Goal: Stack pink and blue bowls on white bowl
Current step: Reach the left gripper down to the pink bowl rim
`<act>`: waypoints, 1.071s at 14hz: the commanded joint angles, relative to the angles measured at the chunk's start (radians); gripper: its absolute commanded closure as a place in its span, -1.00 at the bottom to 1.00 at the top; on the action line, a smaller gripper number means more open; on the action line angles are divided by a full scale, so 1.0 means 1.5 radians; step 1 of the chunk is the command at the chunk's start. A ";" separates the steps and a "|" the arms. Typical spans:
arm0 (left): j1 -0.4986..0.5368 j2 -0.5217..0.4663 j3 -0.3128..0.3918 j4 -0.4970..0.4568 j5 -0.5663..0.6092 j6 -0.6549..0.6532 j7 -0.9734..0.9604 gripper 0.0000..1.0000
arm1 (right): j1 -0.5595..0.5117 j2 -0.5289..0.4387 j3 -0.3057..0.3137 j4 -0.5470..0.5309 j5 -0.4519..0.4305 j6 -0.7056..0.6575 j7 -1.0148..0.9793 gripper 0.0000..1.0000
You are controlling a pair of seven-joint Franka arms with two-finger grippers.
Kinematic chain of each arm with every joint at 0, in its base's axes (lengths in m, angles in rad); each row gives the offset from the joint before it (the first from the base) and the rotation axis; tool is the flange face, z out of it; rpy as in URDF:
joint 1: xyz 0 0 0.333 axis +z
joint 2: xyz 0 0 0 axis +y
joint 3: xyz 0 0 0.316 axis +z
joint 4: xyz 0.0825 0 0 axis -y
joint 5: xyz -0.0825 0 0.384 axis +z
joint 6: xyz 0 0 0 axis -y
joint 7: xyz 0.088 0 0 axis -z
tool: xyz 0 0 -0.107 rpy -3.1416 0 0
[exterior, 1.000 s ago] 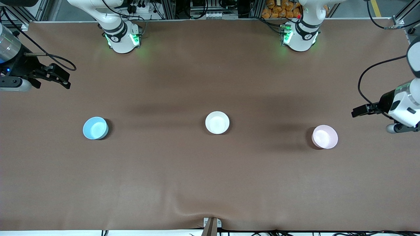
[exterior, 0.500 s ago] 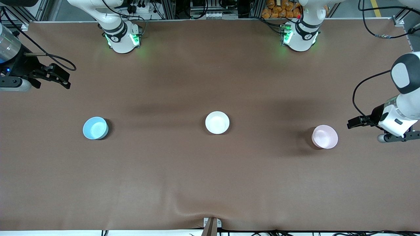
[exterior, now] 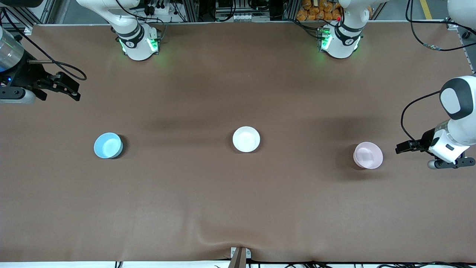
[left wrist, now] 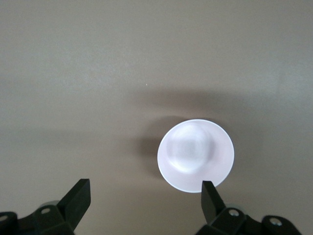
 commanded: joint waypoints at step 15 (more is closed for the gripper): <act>-0.001 0.076 -0.007 -0.054 0.005 0.117 0.011 -0.62 | -0.011 -0.012 0.001 -0.006 0.019 -0.002 -0.028 -1.00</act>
